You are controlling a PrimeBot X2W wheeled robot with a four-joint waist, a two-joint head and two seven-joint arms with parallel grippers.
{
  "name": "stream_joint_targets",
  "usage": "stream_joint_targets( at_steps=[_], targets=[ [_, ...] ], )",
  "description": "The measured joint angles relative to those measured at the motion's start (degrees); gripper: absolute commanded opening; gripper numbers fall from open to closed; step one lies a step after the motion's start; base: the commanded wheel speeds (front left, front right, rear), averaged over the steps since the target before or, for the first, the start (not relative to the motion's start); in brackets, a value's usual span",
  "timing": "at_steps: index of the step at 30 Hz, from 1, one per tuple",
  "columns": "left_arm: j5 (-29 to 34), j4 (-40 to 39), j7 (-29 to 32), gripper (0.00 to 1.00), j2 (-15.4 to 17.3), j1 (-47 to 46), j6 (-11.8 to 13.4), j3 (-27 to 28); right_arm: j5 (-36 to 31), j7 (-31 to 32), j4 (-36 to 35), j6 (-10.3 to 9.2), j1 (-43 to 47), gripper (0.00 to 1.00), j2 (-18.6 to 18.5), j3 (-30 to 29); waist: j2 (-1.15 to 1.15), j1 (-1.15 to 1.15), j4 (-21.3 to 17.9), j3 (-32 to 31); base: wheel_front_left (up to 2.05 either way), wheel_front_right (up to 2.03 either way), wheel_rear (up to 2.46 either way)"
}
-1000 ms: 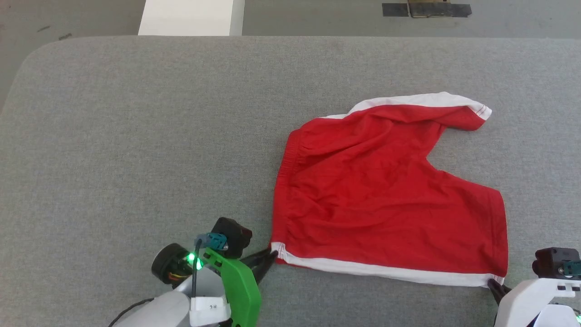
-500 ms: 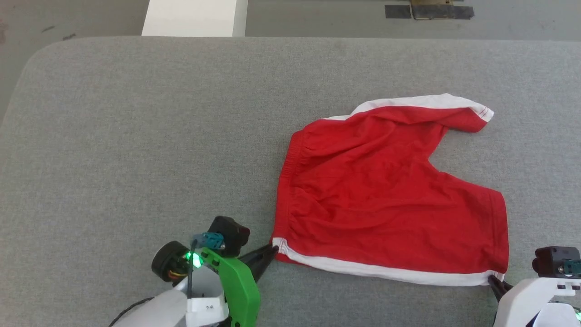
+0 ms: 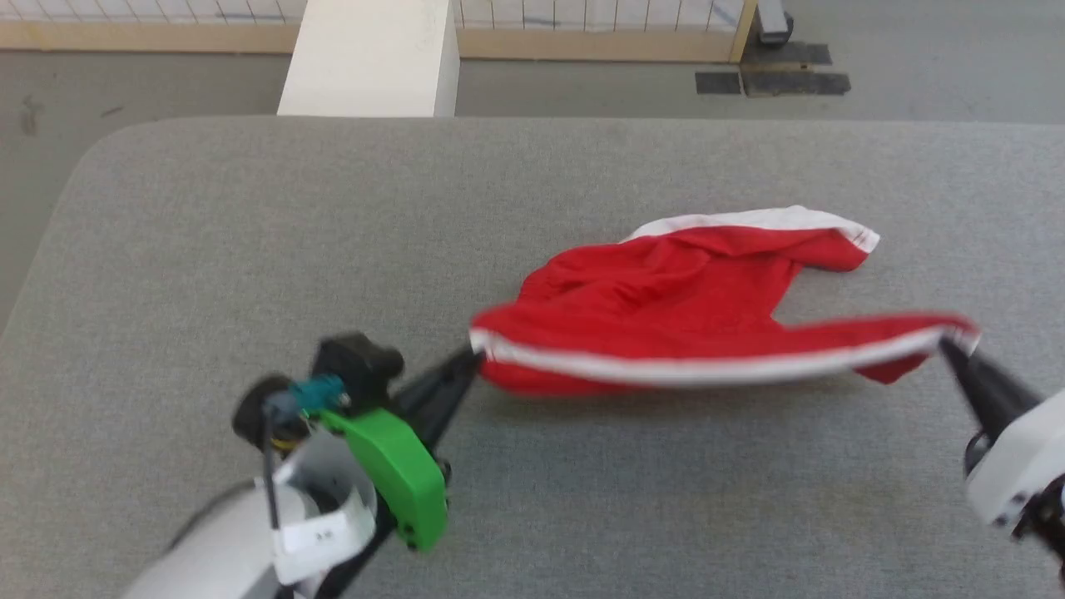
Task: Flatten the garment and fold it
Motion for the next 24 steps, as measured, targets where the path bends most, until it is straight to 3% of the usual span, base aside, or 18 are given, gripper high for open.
stream_joint_targets(
  at_steps=[7, 11, 18, 24],
  targets=[
    [0.53, -6.39, 0.91, 0.0, 2.19, -6.89, 1.86, 5.45, 6.33, 0.82, -2.21, 0.0, -9.29, 0.0, -5.52, 0.69, 0.0, 0.0, -0.62, -2.42, 0.0, 0.0, 0.0],
    [0.55, -8.42, 3.41, 0.0, 3.5, -13.05, 1.68, 8.29, 9.02, 2.32, -1.91, 0.0, -15.98, 0.0, -6.82, 1.16, 0.0, 0.0, -1.14, -3.71, 0.0, 0.0, 0.0],
    [-0.67, -7.11, 7.83, 0.0, 4.47, -24.76, -2.89, 10.71, 10.62, 5.43, -0.55, 0.0, -26.74, 0.0, -10.1, 4.91, 0.0, 0.0, -2.29, -4.85, 0.0, 0.0, 0.0],
    [-1.58, -4.28, 11.76, 0.0, 4.44, -31.88, -5.35, 11.32, 10.51, 7.44, 1.57, 0.0, -35.26, 0.0, -12.23, 8.15, 0.0, 0.0, -3.1, -4.3, 0.0, 0.0, 0.0]
  ],
)
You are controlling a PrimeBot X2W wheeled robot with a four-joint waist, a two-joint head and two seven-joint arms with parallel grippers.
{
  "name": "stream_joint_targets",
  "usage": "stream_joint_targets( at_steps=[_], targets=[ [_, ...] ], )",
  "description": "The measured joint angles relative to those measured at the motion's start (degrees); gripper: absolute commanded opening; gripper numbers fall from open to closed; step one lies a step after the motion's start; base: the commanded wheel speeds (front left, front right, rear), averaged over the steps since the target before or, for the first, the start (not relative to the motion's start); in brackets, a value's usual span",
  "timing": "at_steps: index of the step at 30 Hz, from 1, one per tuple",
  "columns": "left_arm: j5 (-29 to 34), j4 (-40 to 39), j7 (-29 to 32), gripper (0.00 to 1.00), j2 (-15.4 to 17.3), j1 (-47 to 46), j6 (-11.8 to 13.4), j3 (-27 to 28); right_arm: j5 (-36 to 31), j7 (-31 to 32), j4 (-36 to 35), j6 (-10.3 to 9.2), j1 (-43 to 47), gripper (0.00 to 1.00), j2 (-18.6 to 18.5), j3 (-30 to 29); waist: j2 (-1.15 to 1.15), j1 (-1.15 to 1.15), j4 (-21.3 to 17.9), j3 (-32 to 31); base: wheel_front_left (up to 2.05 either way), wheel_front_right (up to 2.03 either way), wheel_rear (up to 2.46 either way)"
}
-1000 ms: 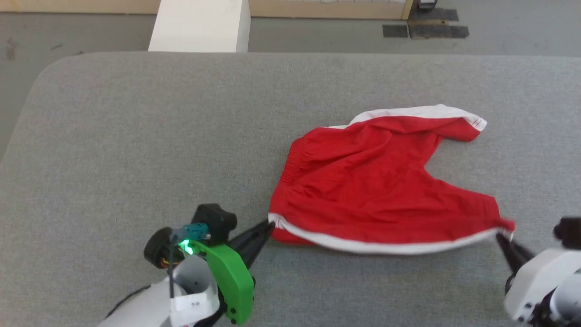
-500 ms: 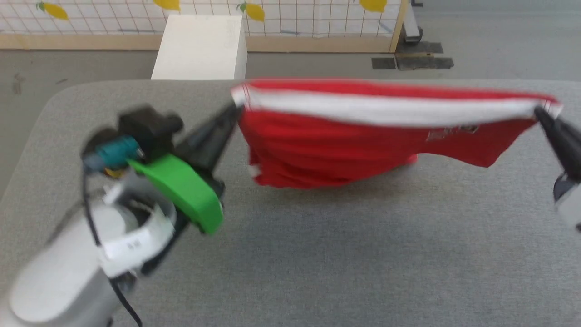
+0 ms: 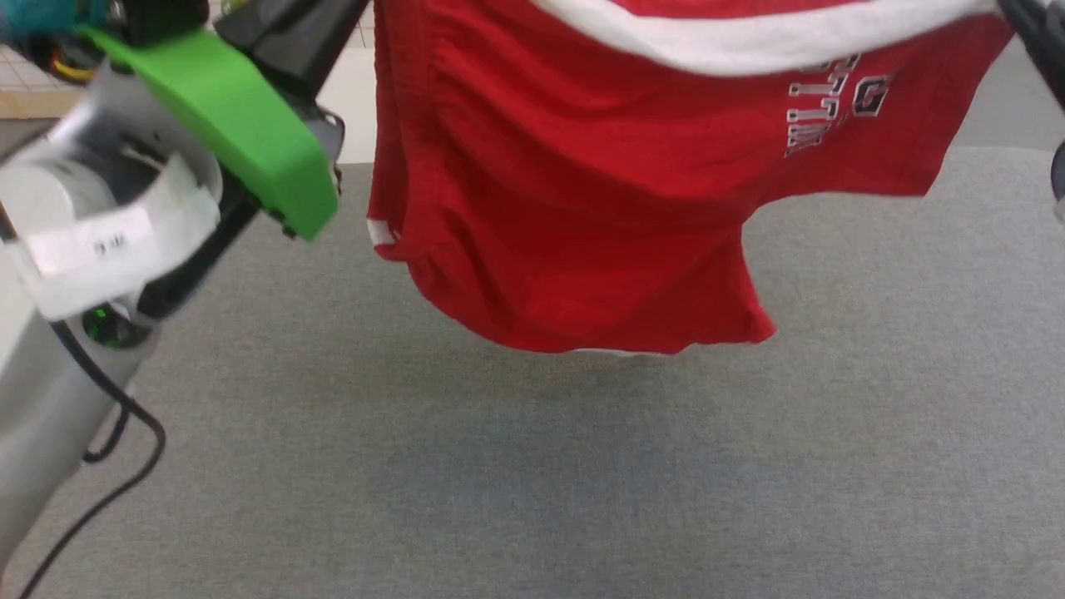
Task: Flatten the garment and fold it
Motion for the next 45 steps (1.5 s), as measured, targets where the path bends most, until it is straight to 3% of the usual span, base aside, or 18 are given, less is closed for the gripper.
stream_joint_targets(
  at_steps=[7, 14, 22, 28, 36, 40, 45],
  targets=[
    [-1.86, 4.19, 4.53, 0.0, -0.03, -7.23, -3.16, 0.22, -0.07, 0.22, 5.24, 0.0, -9.72, 0.0, -3.94, 4.49, 0.0, 0.0, -0.6, 3.8, 0.0, 0.0, 0.0],
    [-1.35, 14.18, 6.73, 0.0, -1.47, -21.9, -7.15, 0.02, -0.41, -6.11, 15.32, 0.0, -25.59, 0.0, -8.7, 12.1, 0.0, 0.02, -1.29, 11.29, 0.0, 0.0, 0.0],
    [2.16, 29.04, 3.45, 0.0, -5.31, -39.05, -8.54, -2.74, -3.05, -18.04, 31.17, 0.0, -45.89, 0.0, -7.4, 19.45, 0.0, 0.02, -2.69, 20.93, 0.0, 0.0, 0.0],
    [3.74, 37.23, -0.59, 0.0, -7.92, -46.13, -8.56, -3.67, -3.87, -25.62, 41.23, 0.0, -54.91, 0.0, -4.6, 22.24, 0.0, 0.02, -3.7, 26.89, 0.0, 0.0, 0.0],
    [3.11, 44.37, -5.19, 0.0, -11.74, -45.25, -8.57, -4.45, -3.13, -30.51, 48.77, 0.0, -54.74, 0.0, -2.09, 27.51, 0.0, 0.02, -4.14, 32.1, 0.0, 0.0, 0.0],
    [2.29, 44.86, -6.73, 0.0, -13.54, -38.34, -8.35, -5.77, -2.16, -32.18, 51.39, 0.0, -49.96, 0.0, -2.14, 28.88, 0.0, 0.01, -3.15, 32.73, 0.0, 0.0, 0.0],
    [0.26, 43.51, -9.58, 0.0, -15.02, -25.29, -5.98, -7.82, -0.73, -32.93, 51.74, 0.0, -40.56, 0.0, -3.35, 33.22, 0.0, 0.01, -1.78, 31.18, 0.0, 0.0, 0.0]
  ],
)
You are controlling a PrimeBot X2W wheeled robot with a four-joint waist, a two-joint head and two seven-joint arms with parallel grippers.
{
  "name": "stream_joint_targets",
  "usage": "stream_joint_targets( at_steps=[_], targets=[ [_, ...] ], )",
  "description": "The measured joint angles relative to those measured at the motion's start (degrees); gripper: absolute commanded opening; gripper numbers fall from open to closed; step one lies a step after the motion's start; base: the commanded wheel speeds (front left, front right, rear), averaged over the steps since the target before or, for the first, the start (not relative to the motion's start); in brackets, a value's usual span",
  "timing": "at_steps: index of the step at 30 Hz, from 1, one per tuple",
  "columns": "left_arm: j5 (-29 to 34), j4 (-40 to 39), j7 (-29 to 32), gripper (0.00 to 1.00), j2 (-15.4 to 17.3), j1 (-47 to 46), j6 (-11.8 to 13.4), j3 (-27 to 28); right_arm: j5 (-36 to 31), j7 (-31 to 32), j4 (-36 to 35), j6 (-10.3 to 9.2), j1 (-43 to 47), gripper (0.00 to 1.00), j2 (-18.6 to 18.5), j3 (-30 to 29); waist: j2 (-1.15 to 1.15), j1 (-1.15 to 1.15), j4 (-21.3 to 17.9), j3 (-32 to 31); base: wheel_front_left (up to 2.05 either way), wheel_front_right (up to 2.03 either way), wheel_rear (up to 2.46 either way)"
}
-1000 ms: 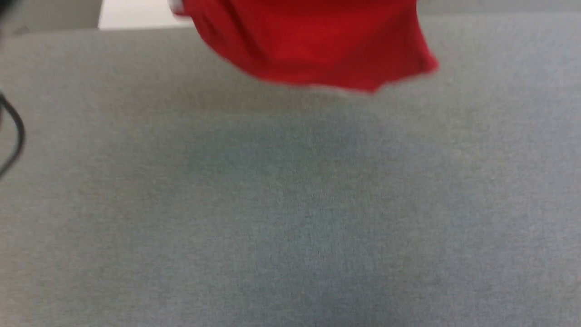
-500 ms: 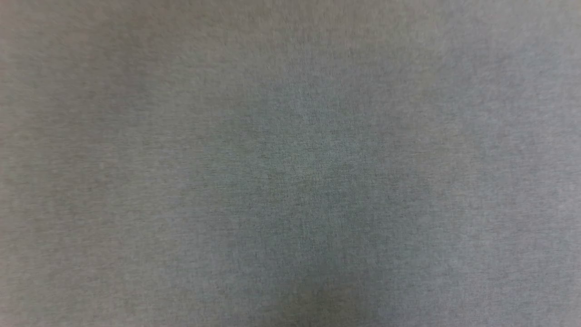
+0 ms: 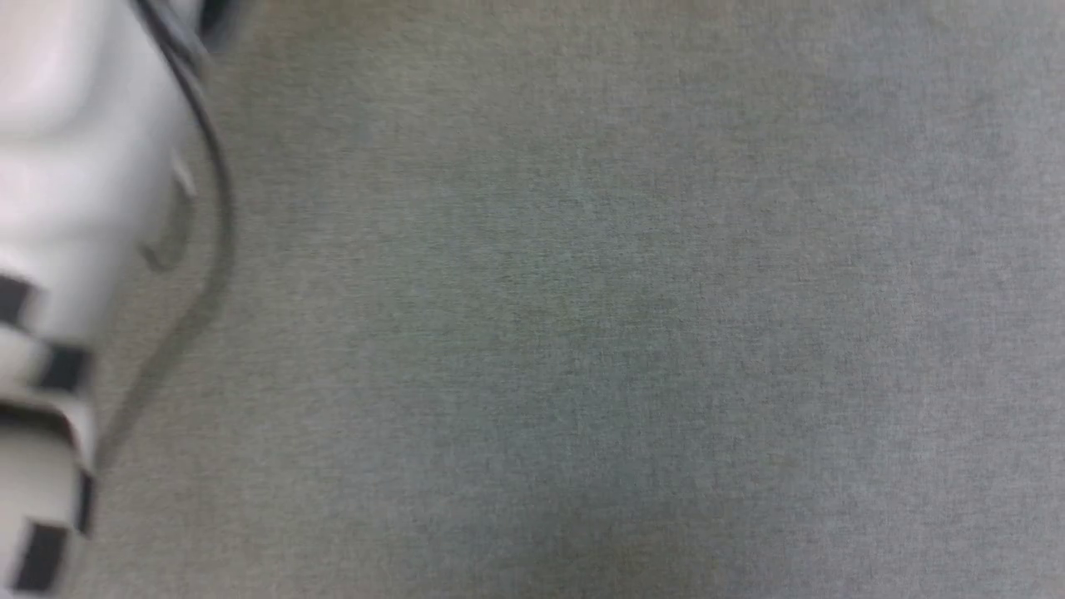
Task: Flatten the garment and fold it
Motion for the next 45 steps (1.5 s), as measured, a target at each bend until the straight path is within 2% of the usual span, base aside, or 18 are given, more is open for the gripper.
stream_joint_targets(
  at_steps=[8, 14, 18, 30, 37, 41, 45],
  targets=[
    [-1.3, -6.91, -2.15, 0.0, 0.78, 20.58, 3.37, -4.17, 5.12, 0.48, -4.28, 0.0, 15.75, 0.0, -5.42, 4.91, 0.0, -0.01, 1.55, -5.5, 0.0, 0.0, 0.0],
    [-3.21, -15.18, -1.76, 0.0, 4.77, 33.78, 6.6, -6.83, 8.58, 4.15, -8.94, 0.0, 29.65, 0.0, -9.81, 7.2, 0.0, -0.02, 2.51, -11.11, 0.0, 0.0, 0.0],
    [-3.44, -20.28, -1.15, 0.0, 7.06, 39.55, 8.23, -8.32, 10.33, 6.73, -10.95, 0.0, 37.01, 0.0, -11.48, 7.03, 0.0, -0.02, 2.99, -14.46, 0.0, 0.0, 0.0],
    [-4.63, -32.15, -0.58, 0.0, 11.26, 52.47, 13.81, -11.01, 15.28, 18.15, -17.1, 0.03, 55.61, 0.0, -14.51, 1.51, 0.0, -0.02, 3.69, -24.11, 0.0, 0.0, 0.0],
    [-6.99, -38.9, -0.94, 0.0, 13.47, 61.07, 17.64, -12.29, 19.51, 26.66, -22.56, 0.05, 67.5, 0.0, -17.33, -4.54, 0.0, -0.02, 3.86, -28.52, 0.0, 0.0, 0.0],
    [-7.98, -42.57, -0.97, 0.0, 14.06, 65.57, 19.05, -13.95, 20.64, 31.95, -26.57, 0.05, 74.87, 0.0, -19.49, -8.29, 0.0, -0.02, 4.19, -30.33, 0.0, 0.0, 0.0],
    [-6.83, -43.81, -0.54, 0.0, 15.19, 68.2, 19.13, -17.25, 21.7, 36.29, -31.21, 0.04, 81.43, 0.0, -20.71, -12.81, 0.0, -0.02, 4.78, -31.01, 0.0, 0.0, 0.0]
  ],
)
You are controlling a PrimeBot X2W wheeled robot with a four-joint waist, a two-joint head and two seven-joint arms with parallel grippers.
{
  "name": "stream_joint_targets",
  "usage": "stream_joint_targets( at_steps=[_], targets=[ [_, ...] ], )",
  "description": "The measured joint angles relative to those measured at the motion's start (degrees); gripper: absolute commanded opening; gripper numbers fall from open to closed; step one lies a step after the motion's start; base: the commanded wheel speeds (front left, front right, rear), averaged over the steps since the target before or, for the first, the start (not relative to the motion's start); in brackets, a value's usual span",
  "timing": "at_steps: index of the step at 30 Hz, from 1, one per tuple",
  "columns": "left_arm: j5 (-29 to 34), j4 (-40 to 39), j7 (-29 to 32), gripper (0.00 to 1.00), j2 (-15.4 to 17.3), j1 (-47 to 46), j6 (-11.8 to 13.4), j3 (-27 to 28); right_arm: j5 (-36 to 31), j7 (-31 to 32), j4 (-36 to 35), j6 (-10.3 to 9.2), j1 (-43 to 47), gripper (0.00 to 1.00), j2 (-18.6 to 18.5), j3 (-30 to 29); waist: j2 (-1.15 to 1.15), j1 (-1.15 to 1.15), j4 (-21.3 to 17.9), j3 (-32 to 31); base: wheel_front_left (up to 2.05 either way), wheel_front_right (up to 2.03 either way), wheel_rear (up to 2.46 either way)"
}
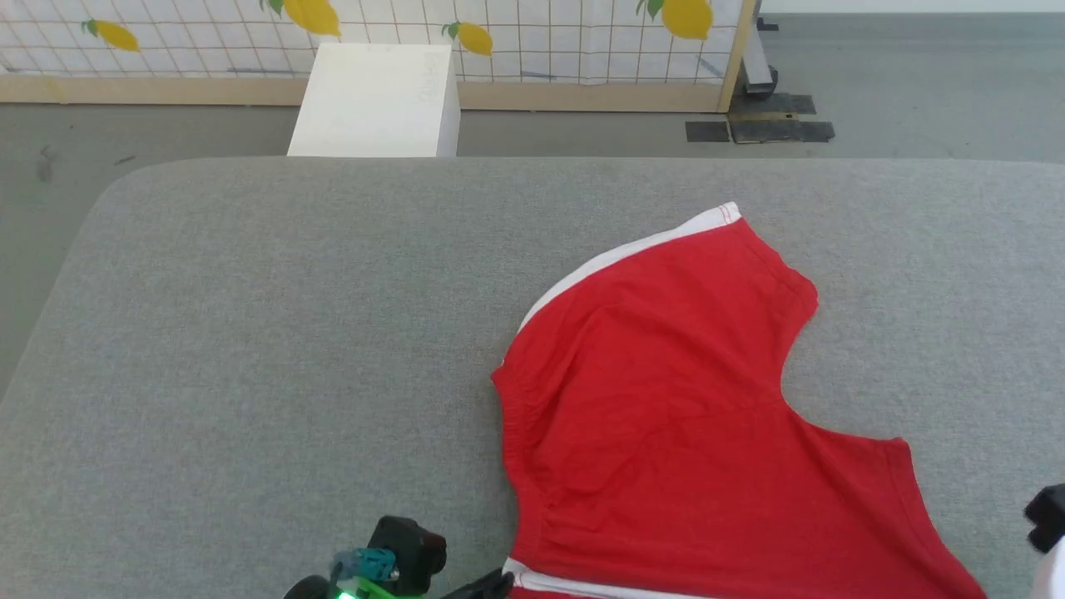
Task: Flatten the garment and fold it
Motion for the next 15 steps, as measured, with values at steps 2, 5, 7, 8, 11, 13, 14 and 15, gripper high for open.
stream_joint_targets(
  at_steps=[2, 5, 7, 8, 11, 13, 14, 15],
  targets=[
    [0.0, -0.12, -0.03, 0.0, 0.02, 0.21, 0.01, -0.13, -0.19, 0.05, -2.13, 0.0, 1.31, 0.0, 0.05, -2.96, 0.0, 0.0, 0.23, 0.34, 0.0, 0.0, 0.0],
    [0.27, -0.16, -0.18, 0.0, -0.21, -0.27, 0.14, 0.69, -1.41, -0.14, -5.77, 0.0, 1.5, 0.0, 0.8, -7.69, 0.0, 0.0, 0.71, 1.25, 0.0, 0.0, 0.0],
    [0.54, -0.15, -0.2, 0.0, -0.49, -1.3, 0.15, 1.48, -1.94, -0.3, -7.67, -0.01, 1.21, 0.0, 1.99, -10.38, 0.0, 0.0, 1.07, 2.01, 0.0, 0.0, 0.0],
    [0.6, -0.13, -0.19, 0.0, -0.62, -2.07, 0.15, 1.83, -2.23, -0.29, -8.38, -0.01, 0.84, 0.0, 2.61, -11.38, 0.0, 0.0, 1.24, 2.39, 0.0, 0.0, 0.0],
    [0.94, -0.05, -0.2, 0.0, -1.14, -5.31, 0.14, 3.32, -3.45, -0.07, -10.58, -0.02, -1.98, 0.0, 4.39, -14.56, 0.0, 0.0, 1.93, 3.89, 0.0, 0.0, 0.0],
    [1.04, -0.07, -0.15, 0.0, -1.62, -7.66, 0.03, 3.96, -4.31, 1.01, -11.7, -0.02, -5.08, 0.0, 5.38, -16.3, 0.0, 0.0, 2.48, 5.1, 0.0, 0.0, 0.0],
    [1.13, -0.08, -0.13, 0.0, -2.05, -8.74, -0.02, 4.33, -4.67, 1.68, -12.21, -0.02, -6.86, 0.0, 5.93, -17.03, 0.0, 0.0, 2.79, 5.76, 0.0, 0.0, 0.0],
    [1.26, -0.1, -0.11, 0.0, -2.47, -9.54, -0.14, 4.59, -4.9, 2.24, -12.43, -0.02, -8.33, 0.0, 6.49, -17.57, 0.0, 0.0, 3.05, 6.27, 0.0, 0.0, 0.0]
  ],
)
